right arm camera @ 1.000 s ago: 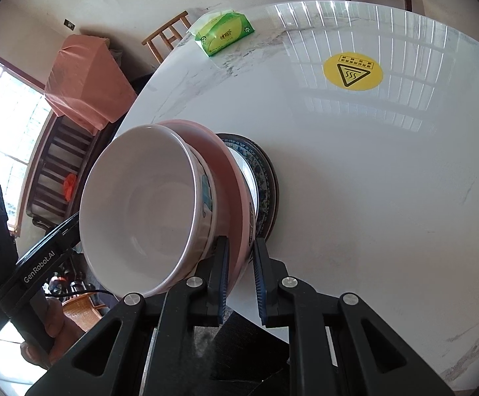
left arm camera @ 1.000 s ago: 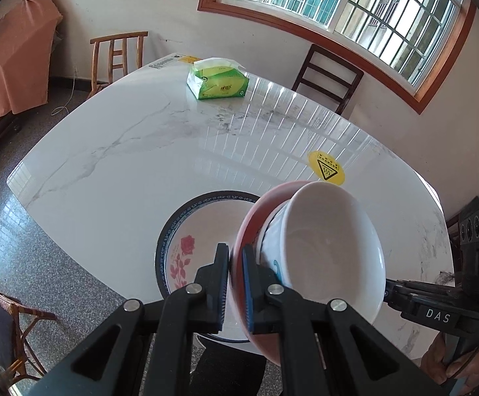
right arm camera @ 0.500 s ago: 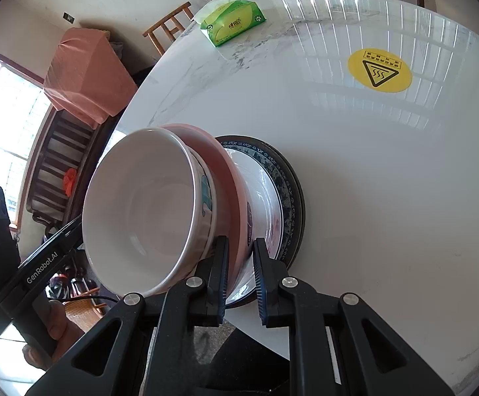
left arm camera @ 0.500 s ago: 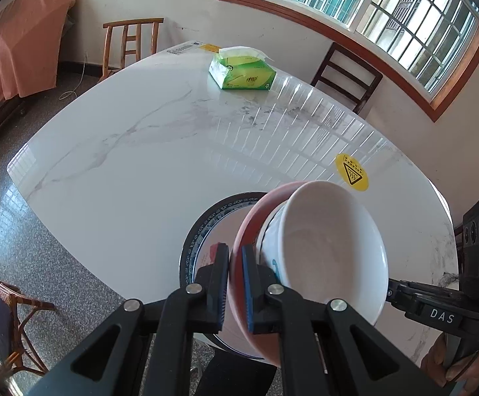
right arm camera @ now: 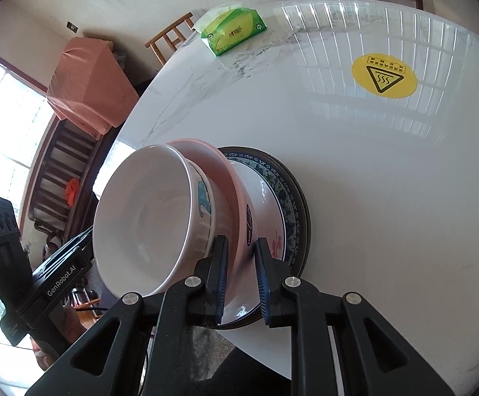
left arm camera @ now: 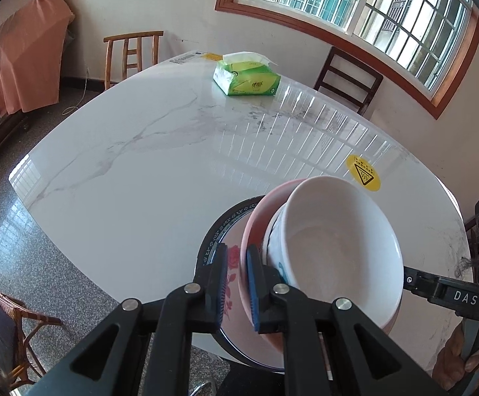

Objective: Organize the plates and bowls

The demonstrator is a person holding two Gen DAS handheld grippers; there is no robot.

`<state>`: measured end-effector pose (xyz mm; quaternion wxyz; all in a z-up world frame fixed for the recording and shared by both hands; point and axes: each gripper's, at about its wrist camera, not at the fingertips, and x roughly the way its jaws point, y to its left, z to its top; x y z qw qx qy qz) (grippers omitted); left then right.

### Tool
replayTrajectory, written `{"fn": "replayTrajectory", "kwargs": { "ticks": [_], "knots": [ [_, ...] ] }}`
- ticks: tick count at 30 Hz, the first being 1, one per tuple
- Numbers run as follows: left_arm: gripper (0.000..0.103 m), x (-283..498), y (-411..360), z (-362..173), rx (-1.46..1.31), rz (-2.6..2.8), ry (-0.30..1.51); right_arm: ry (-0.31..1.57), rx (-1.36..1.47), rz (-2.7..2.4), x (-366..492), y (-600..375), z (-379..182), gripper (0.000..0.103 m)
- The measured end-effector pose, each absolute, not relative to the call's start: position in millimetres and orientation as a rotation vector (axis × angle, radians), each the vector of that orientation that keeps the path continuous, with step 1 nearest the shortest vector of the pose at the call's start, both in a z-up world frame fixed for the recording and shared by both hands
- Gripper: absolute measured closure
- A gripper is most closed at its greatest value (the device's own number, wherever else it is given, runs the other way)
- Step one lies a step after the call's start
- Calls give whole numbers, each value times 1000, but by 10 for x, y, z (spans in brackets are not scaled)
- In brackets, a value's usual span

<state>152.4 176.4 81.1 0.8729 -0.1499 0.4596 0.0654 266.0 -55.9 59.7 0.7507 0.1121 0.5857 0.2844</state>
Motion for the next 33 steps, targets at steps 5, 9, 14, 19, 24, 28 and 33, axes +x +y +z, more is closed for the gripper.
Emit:
{"fn": "replayTrajectory", "kwargs": {
  "ticks": [5, 9, 14, 19, 24, 28, 33],
  "knots": [
    [90, 1519, 1798, 805, -318, 135, 956, 1269, 314, 628, 2682, -597, 555, 84],
    [86, 1467, 1771, 819, -299, 145, 936, 1219, 267, 633, 2658, -570, 586, 80],
    [78, 1316, 1729, 909, -257, 171, 837, 1057, 197, 604, 2507, -629, 704, 60],
    [72, 1140, 1682, 961, -233, 206, 715, 902, 147, 581, 2323, -688, 803, 45],
    [71, 1036, 1599, 942, -200, 221, 672, 776, 103, 561, 2085, -700, 890, 40],
    [70, 925, 1520, 930, -182, 235, 633, 685, 92, 569, 1810, -691, 940, 39],
    [67, 724, 1437, 917, -202, 206, 557, 570, 29, 554, 1464, -634, 979, 35]
  ]
}}
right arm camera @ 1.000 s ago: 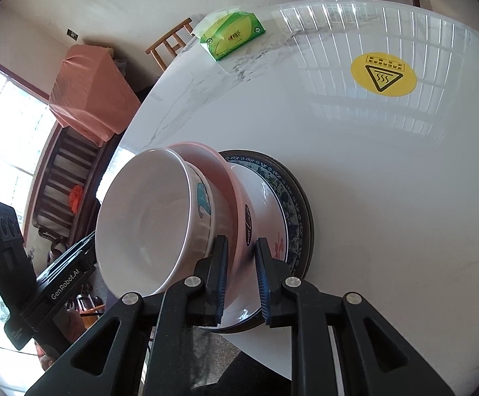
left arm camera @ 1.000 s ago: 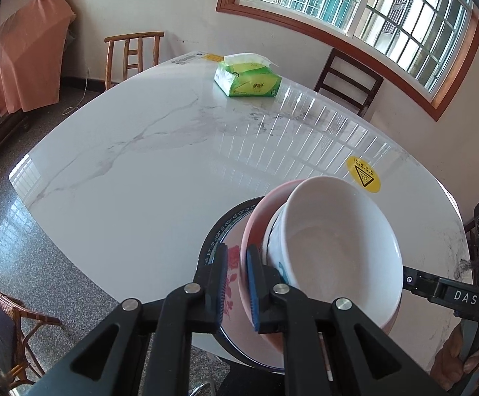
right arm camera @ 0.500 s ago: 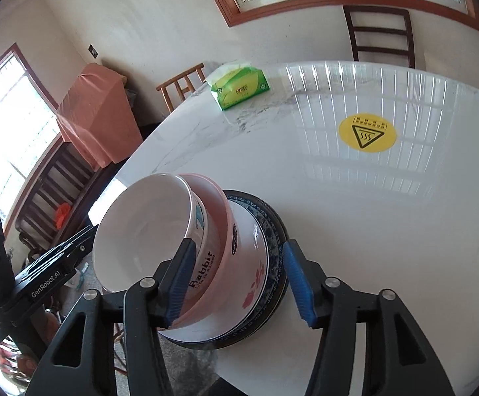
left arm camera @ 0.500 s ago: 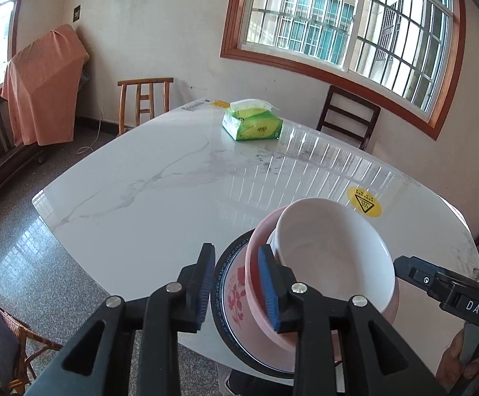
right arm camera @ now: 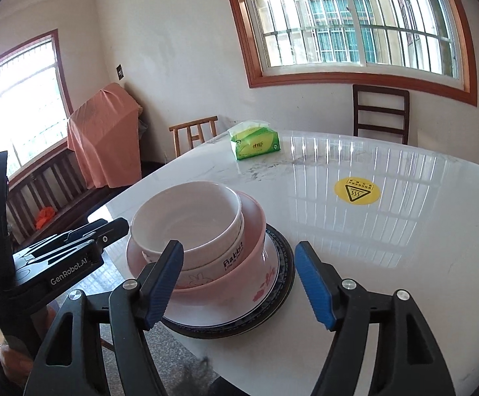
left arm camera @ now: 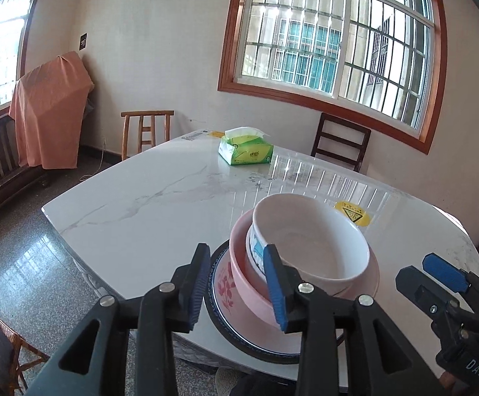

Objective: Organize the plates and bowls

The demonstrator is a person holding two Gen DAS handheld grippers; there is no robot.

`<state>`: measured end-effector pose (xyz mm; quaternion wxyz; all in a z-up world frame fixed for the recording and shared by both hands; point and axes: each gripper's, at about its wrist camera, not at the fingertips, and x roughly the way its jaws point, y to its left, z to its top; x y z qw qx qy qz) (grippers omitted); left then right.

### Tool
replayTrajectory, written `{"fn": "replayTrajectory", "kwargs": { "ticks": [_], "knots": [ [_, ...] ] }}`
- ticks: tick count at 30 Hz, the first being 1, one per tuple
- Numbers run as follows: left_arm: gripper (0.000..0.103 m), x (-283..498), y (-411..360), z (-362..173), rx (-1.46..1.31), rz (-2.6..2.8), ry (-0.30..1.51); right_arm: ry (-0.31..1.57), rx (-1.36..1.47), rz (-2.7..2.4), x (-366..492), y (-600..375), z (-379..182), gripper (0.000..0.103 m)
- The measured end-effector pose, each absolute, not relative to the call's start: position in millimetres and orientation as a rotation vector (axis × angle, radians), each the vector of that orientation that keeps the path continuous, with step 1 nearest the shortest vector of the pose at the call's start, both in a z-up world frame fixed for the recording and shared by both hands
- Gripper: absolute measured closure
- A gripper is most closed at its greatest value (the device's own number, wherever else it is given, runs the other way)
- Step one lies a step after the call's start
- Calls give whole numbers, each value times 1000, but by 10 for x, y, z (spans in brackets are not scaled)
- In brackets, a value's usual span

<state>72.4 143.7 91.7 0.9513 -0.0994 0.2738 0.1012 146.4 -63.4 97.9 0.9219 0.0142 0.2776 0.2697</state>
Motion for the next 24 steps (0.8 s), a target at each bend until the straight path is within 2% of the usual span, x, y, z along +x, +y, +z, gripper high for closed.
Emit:
{"fn": "replayTrajectory", "kwargs": {
  "ticks": [2, 3, 7, 21, 24],
  "knots": [
    [59, 631, 1380, 939, -186, 222, 525, 509, -8, 537, 1325, -619, 999, 25],
    [57, 595, 1351, 953, -176, 229, 511, 477, -18, 532, 1257, -620, 1012, 17],
    [57, 424, 1206, 1008, -143, 254, 455, 363, -48, 504, 1019, -654, 1052, 3],
    [57, 29, 916, 1199, -106, 310, 368, 306, 67, 456, 708, -1061, 1093, 1],
    [49, -50, 821, 1264, -66, 303, 342, 308, 65, 464, 665, -1076, 1086, 1]
  ]
}}
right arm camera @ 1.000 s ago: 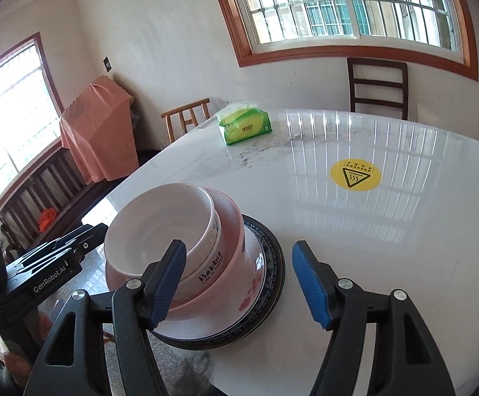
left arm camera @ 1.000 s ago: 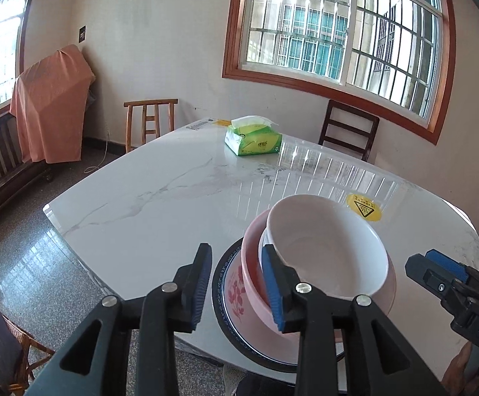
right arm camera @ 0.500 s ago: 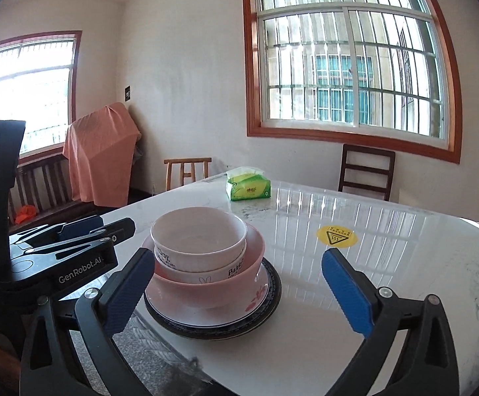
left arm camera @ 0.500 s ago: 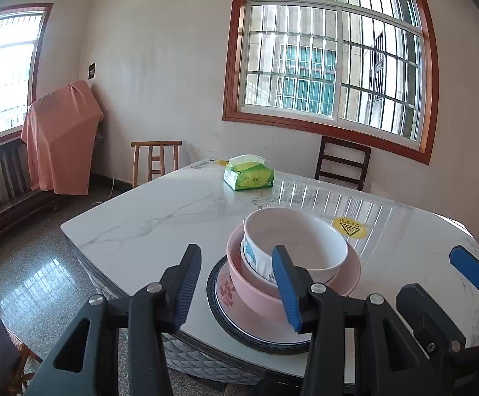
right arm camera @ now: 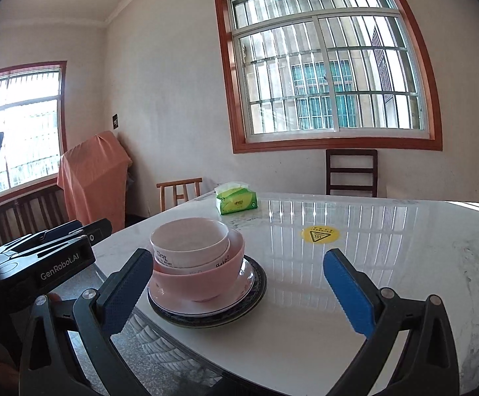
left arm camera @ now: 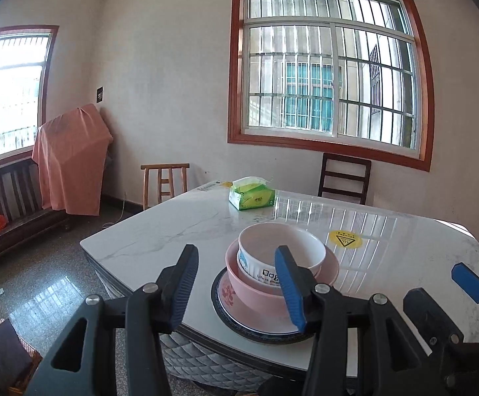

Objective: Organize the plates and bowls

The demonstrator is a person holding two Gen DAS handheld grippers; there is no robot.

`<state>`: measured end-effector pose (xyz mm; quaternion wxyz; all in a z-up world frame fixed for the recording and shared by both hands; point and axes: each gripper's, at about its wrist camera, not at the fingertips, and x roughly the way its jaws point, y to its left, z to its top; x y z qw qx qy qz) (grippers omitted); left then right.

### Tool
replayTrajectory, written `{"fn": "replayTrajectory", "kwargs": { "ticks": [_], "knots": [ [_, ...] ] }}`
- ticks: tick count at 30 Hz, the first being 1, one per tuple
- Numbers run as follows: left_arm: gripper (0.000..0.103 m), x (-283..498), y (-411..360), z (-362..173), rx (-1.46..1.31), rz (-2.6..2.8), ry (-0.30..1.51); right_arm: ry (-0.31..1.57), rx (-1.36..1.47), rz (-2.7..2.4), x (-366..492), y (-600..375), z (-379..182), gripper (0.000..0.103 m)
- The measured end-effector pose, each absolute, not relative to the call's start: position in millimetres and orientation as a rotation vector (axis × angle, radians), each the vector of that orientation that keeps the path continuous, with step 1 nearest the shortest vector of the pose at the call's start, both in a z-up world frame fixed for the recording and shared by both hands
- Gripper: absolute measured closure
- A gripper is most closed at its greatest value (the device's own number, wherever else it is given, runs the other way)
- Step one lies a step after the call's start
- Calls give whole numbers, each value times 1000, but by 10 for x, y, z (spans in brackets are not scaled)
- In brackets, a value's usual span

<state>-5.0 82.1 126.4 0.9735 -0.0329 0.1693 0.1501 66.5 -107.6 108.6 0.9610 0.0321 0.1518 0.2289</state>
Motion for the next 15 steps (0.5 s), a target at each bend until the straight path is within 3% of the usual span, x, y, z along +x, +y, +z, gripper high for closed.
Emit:
{"fn": "replayTrajectory", "kwargs": {
  "ticks": [4, 8, 15],
  "knots": [
    [34, -175, 726, 1348, -20, 315, 295, 308, 72, 472, 612, -1097, 1065, 1],
    [29, -259, 691, 1412, -22, 296, 288, 315, 92, 476, 603, -1155, 1062, 1],
    [28, -251, 698, 1427, -35, 281, 337, 335, 94, 477, 568, -1176, 1012, 1]
  ]
}}
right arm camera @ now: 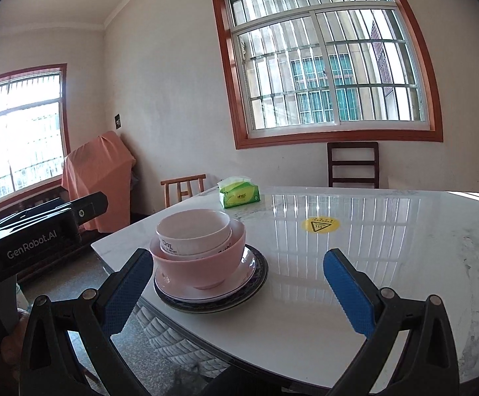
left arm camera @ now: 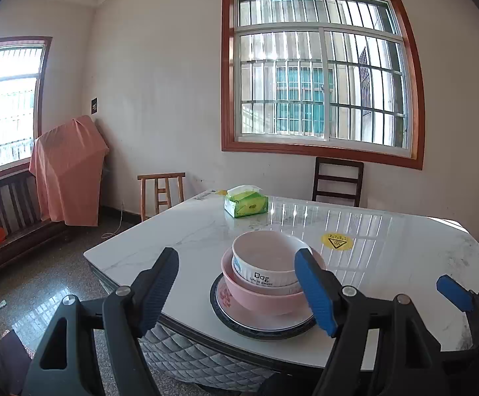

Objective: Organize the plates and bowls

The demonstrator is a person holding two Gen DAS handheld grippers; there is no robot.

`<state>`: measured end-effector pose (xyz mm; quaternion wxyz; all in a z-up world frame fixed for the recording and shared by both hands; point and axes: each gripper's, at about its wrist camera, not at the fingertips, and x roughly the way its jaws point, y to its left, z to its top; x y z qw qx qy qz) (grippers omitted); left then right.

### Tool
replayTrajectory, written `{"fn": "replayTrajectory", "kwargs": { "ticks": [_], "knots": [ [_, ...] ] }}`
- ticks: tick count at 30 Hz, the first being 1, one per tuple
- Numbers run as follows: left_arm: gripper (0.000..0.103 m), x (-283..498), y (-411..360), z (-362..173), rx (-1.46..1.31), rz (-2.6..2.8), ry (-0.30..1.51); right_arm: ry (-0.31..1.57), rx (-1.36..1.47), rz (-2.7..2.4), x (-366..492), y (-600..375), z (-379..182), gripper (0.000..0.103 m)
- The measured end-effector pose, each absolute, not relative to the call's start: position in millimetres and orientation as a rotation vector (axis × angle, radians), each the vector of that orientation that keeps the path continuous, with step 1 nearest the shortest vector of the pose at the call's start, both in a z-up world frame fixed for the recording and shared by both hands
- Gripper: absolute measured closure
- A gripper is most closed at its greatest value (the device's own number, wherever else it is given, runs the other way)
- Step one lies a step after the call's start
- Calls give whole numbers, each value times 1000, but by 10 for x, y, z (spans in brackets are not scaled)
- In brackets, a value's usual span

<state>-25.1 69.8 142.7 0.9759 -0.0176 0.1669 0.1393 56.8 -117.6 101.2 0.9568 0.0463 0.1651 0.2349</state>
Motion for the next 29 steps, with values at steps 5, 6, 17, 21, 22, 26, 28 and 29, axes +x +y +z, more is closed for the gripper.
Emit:
{"fn": "replayTrajectory", "kwargs": {
  "ticks": [5, 6, 17, 21, 22, 26, 28, 29],
  "knots": [
    [28, -259, 705, 1423, -36, 281, 343, 351, 101, 481, 576, -1197, 983, 1],
    [28, -273, 706, 1422, -35, 284, 346, 354, 101, 483, 579, -1200, 978, 1],
    [28, -176, 726, 1351, -51, 266, 411, 411, 110, 489, 620, -1234, 870, 1],
    [22, -129, 714, 1310, -33, 267, 427, 475, 123, 481, 759, -1361, 795, 1],
    [22, -123, 709, 1298, -26, 269, 424, 507, 117, 467, 832, -1422, 764, 1],
    [22, -88, 740, 1262, -33, 274, 436, 634, 45, 352, 1237, -1847, 607, 1],
    [22, -58, 766, 1241, -49, 266, 455, 711, 14, 251, 1491, -2184, 505, 1],
    [22, -48, 773, 1229, -54, 269, 461, 744, 16, 206, 1609, -2383, 445, 1]
  ]
}}
